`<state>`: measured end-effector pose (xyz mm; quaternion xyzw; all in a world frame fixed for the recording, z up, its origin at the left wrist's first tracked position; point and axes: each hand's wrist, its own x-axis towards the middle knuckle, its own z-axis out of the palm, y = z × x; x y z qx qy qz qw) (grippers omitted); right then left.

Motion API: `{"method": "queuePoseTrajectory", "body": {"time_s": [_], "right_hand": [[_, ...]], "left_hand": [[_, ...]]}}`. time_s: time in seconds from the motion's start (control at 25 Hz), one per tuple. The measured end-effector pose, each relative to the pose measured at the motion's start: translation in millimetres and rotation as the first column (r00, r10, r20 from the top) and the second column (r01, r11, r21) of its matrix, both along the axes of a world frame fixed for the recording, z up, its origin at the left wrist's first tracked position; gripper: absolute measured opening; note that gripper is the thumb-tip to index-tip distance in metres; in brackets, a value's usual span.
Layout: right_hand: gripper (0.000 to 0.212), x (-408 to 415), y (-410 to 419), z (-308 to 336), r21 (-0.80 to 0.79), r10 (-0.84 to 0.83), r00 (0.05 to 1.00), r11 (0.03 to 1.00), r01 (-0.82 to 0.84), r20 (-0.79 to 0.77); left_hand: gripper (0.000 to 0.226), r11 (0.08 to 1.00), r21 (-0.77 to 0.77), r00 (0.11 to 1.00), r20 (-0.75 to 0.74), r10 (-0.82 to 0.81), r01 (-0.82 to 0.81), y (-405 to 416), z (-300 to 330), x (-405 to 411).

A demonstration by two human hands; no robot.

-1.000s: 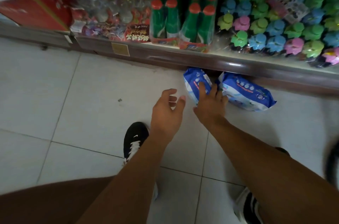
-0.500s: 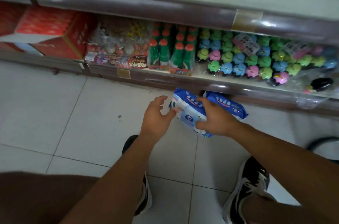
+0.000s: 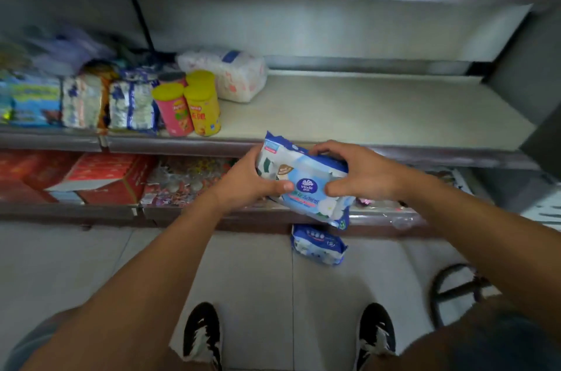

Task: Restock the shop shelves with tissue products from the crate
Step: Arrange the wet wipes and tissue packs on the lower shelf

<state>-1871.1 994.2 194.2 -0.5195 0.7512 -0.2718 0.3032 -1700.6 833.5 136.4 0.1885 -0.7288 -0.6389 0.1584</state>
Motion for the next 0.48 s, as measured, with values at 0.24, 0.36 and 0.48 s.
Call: {"method": "queuePoseTrajectory", "body": {"time_s": [0.24, 0.36, 0.48], "right_hand": [[0.053, -10, 38, 99, -0.135, -0.043, 0.999, 0.990, 0.041, -0.017], [0.052, -22, 53, 147, -0.302, -0.159, 0.984, 0.945, 0.129, -0.077], [0.065, -31, 65, 180, -0.476, -0.328, 0.939, 0.845, 0.244, -0.102]], "left_hand": [[0.056, 0.983, -0.127, 0.989, -0.089, 0.118, -0.129, 30, 95, -18], [0.041, 0.969, -0.137, 0.960, -0.219, 0.173, -0.205, 44, 140, -34], [0.040, 0.947, -0.098, 0.913, -0.312, 0.262, -0.305, 49, 178, -53]]}}
